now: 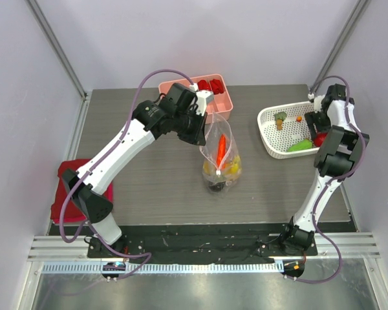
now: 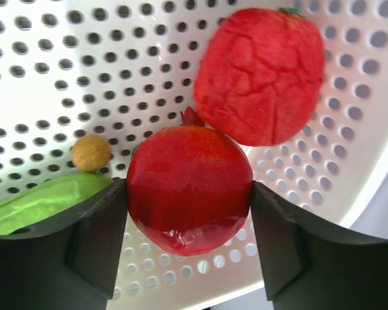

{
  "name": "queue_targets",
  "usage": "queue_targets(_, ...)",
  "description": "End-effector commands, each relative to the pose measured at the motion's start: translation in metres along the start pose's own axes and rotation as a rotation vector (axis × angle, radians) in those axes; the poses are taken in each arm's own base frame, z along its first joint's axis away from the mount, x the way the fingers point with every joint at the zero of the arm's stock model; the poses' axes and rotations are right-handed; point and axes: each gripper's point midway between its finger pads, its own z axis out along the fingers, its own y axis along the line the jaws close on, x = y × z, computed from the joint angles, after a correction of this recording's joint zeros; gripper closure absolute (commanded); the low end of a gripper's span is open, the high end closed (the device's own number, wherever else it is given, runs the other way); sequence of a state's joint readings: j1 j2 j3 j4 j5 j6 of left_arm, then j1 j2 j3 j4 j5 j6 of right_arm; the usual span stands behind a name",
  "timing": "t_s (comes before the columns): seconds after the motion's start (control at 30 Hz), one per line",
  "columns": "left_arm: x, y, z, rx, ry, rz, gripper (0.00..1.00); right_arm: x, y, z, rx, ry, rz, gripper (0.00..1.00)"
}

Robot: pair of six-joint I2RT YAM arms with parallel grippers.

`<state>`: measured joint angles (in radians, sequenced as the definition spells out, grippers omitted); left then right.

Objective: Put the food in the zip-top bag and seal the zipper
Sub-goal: Pick up the fake fruit from the bin.

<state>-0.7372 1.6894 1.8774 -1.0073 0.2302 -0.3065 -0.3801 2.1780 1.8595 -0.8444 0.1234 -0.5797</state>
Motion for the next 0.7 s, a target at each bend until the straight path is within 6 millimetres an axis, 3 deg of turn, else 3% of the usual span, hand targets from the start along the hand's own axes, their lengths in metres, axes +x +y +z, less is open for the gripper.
queue_targets(0.0,-0.004,-0.008,-0.01,0.037,-0.024,0.017,1.0,-0.014,0.008,-0.027,-0.035,-0.051,0.03,0.34)
queue_targets(0.13,-0.004,-0.006,-0.01,0.032,-0.023,0.014,1.0,-0.032,0.006,-0.063,-0.066,-0.118,0.069,0.41)
queue_targets(0.2,-0.001,-0.005,-0.009,0.027,-0.014,0.001,1.0,-0.052,0.009,-0.09,-0.118,-0.206,0.093,0.44)
queue_targets(0.27,0.001,-0.004,-0.009,0.034,-0.007,-0.018,1.0,-0.066,0.012,-0.124,-0.158,-0.274,0.112,0.46)
queue_targets(0.33,0.002,-0.004,-0.008,0.042,-0.001,-0.026,1.0,-0.075,0.031,-0.152,-0.265,-0.33,0.11,0.48)
queue_targets(0.37,0.001,-0.002,-0.008,0.039,-0.003,-0.033,1.0,-0.084,0.033,-0.179,-0.281,-0.394,0.105,0.48)
queue_targets(0.43,-0.001,-0.001,-0.009,0.044,-0.003,-0.04,1.0,-0.093,0.065,-0.216,-0.426,-0.474,0.084,0.48)
queue_targets(0.53,-0.005,0.003,-0.011,0.053,-0.005,-0.064,1.0,-0.103,0.113,-0.288,-0.62,-0.631,0.029,0.49)
queue_targets(0.57,-0.007,0.006,-0.012,0.052,-0.01,-0.075,1.0,-0.103,0.126,-0.301,-0.671,-0.654,0.023,0.49)
queue_targets(0.6,-0.008,0.006,-0.013,0.057,-0.011,-0.082,1.0,-0.1,0.134,-0.331,-0.698,-0.716,0.006,0.49)
queue_targets(0.63,-0.008,0.004,-0.014,0.077,-0.009,-0.086,1.0,-0.107,0.157,-0.355,-0.779,-0.763,-0.001,0.49)
queue_targets(0.67,-0.009,0.003,-0.015,0.08,-0.013,-0.089,1.0,-0.106,0.168,-0.365,-0.807,-0.778,-0.001,0.49)
